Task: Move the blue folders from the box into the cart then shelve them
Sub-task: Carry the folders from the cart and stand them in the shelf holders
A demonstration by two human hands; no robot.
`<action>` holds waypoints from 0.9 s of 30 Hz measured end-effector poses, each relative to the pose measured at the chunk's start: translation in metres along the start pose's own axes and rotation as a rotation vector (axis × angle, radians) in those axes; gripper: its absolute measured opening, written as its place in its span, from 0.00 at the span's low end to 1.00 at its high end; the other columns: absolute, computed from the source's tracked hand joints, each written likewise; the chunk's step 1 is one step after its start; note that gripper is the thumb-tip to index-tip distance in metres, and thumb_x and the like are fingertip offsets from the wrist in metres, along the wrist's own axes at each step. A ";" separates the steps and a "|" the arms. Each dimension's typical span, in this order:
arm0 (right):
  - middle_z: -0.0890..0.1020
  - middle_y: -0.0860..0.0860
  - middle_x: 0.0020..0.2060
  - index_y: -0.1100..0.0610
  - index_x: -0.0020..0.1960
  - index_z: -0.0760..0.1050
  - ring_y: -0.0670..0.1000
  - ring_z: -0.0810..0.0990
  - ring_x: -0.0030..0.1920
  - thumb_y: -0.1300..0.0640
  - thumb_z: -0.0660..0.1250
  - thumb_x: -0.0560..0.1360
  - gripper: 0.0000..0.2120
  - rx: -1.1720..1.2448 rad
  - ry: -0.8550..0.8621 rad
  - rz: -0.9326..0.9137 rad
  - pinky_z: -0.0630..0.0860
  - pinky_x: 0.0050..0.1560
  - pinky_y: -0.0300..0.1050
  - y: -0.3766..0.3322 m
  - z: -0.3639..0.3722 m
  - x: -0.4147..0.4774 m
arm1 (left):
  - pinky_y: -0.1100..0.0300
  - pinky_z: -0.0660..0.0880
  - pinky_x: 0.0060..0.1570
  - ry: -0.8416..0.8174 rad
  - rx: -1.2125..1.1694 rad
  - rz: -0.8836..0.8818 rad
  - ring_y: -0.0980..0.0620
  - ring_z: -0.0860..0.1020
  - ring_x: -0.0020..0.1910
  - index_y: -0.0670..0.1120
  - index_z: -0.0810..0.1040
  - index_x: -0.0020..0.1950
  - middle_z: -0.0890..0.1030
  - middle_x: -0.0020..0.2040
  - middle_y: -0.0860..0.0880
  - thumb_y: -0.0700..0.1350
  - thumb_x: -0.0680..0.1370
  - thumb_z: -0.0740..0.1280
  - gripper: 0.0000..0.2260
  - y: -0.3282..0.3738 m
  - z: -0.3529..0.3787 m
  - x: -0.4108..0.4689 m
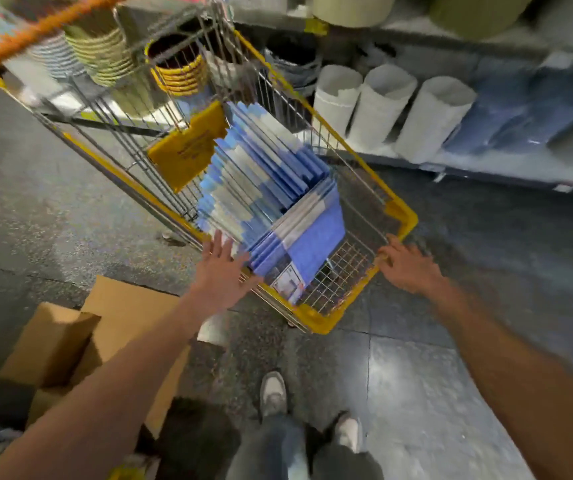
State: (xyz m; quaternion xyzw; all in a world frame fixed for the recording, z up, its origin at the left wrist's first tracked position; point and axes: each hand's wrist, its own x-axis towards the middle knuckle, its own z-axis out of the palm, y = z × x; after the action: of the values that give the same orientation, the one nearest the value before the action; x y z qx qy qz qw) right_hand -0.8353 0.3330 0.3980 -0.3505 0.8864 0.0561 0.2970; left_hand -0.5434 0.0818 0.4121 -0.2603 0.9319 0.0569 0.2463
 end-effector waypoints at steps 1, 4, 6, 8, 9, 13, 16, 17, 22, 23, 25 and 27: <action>0.49 0.42 0.80 0.44 0.72 0.66 0.59 0.56 0.77 0.40 0.50 0.82 0.22 0.018 0.006 0.034 0.56 0.73 0.67 0.019 0.012 -0.017 | 0.39 0.36 0.77 0.002 0.013 0.003 0.37 0.39 0.80 0.56 0.58 0.81 0.49 0.82 0.40 0.74 0.74 0.36 0.41 0.004 -0.001 -0.002; 0.48 0.41 0.80 0.42 0.74 0.64 0.60 0.55 0.78 0.39 0.51 0.82 0.22 0.060 -0.022 0.115 0.56 0.73 0.69 0.067 0.044 -0.058 | 0.41 0.34 0.75 0.005 -0.023 0.070 0.38 0.37 0.80 0.60 0.61 0.79 0.45 0.82 0.40 0.80 0.65 0.28 0.51 0.020 0.001 -0.007; 0.48 0.42 0.80 0.42 0.75 0.63 0.59 0.52 0.79 0.33 0.46 0.80 0.28 0.095 -0.019 0.155 0.54 0.73 0.72 0.101 0.068 -0.096 | 0.40 0.32 0.75 0.037 -0.002 0.173 0.39 0.38 0.80 0.60 0.66 0.77 0.47 0.83 0.42 0.80 0.61 0.23 0.57 0.053 0.009 -0.019; 0.47 0.43 0.80 0.43 0.77 0.61 0.60 0.49 0.80 0.32 0.45 0.79 0.30 0.139 -0.003 0.221 0.52 0.73 0.72 0.133 0.095 -0.126 | 0.38 0.29 0.73 0.021 0.046 0.240 0.39 0.37 0.80 0.61 0.65 0.77 0.47 0.83 0.43 0.78 0.62 0.21 0.55 0.088 0.020 -0.031; 0.47 0.43 0.80 0.44 0.78 0.59 0.60 0.49 0.80 0.33 0.45 0.80 0.30 0.181 0.006 0.261 0.51 0.74 0.71 0.153 0.110 -0.141 | 0.38 0.28 0.72 0.014 0.064 0.265 0.39 0.37 0.80 0.62 0.64 0.77 0.47 0.83 0.44 0.78 0.63 0.22 0.53 0.110 0.024 -0.039; 0.42 0.48 0.81 0.45 0.80 0.51 0.62 0.45 0.80 0.36 0.48 0.80 0.30 0.258 0.058 0.379 0.51 0.76 0.69 0.200 0.152 -0.223 | 0.38 0.26 0.69 -0.006 0.108 0.340 0.38 0.35 0.80 0.61 0.60 0.79 0.44 0.83 0.43 0.73 0.76 0.36 0.36 0.191 0.036 -0.072; 0.45 0.54 0.81 0.50 0.81 0.48 0.60 0.42 0.80 0.40 0.56 0.81 0.34 0.332 0.184 0.447 0.47 0.77 0.61 0.201 0.179 -0.304 | 0.36 0.27 0.70 -0.009 0.124 0.423 0.38 0.37 0.80 0.60 0.60 0.79 0.45 0.83 0.43 0.73 0.76 0.36 0.36 0.247 0.047 -0.091; 0.47 0.54 0.81 0.52 0.81 0.50 0.58 0.42 0.80 0.39 0.56 0.81 0.34 0.383 0.207 0.409 0.46 0.77 0.60 0.205 0.193 -0.328 | 0.36 0.28 0.72 -0.004 0.120 0.455 0.39 0.38 0.80 0.60 0.61 0.78 0.46 0.83 0.44 0.74 0.74 0.33 0.39 0.270 0.051 -0.097; 0.54 0.54 0.80 0.49 0.77 0.64 0.60 0.44 0.80 0.39 0.55 0.82 0.27 0.458 0.130 0.272 0.45 0.78 0.58 0.208 0.242 -0.406 | 0.36 0.31 0.73 -0.057 0.199 0.525 0.39 0.44 0.81 0.60 0.58 0.79 0.51 0.82 0.45 0.71 0.79 0.40 0.32 0.367 0.056 -0.126; 0.57 0.54 0.80 0.49 0.76 0.66 0.59 0.46 0.80 0.38 0.55 0.81 0.26 0.475 0.152 0.284 0.46 0.77 0.57 0.213 0.251 -0.421 | 0.35 0.35 0.74 -0.053 0.243 0.557 0.39 0.48 0.80 0.60 0.57 0.80 0.53 0.82 0.45 0.70 0.79 0.41 0.32 0.389 0.057 -0.131; 0.65 0.56 0.75 0.51 0.73 0.68 0.58 0.51 0.79 0.35 0.53 0.80 0.29 0.512 0.173 0.298 0.51 0.76 0.54 0.223 0.267 -0.449 | 0.38 0.45 0.76 -0.036 0.314 0.633 0.41 0.56 0.79 0.59 0.55 0.81 0.58 0.81 0.45 0.72 0.78 0.40 0.34 0.425 0.056 -0.139; 0.73 0.57 0.68 0.55 0.71 0.69 0.61 0.53 0.78 0.37 0.54 0.79 0.29 0.572 0.221 0.345 0.57 0.74 0.52 0.235 0.282 -0.474 | 0.44 0.54 0.75 -0.009 0.343 0.698 0.42 0.62 0.76 0.58 0.58 0.81 0.65 0.78 0.44 0.73 0.77 0.41 0.36 0.454 0.053 -0.142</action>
State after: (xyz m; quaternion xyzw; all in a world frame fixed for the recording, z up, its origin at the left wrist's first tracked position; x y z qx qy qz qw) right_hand -0.5778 0.8739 0.4102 -0.1024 0.9392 -0.1832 0.2717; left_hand -0.6479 0.5482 0.4251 0.1176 0.9593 -0.0181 0.2560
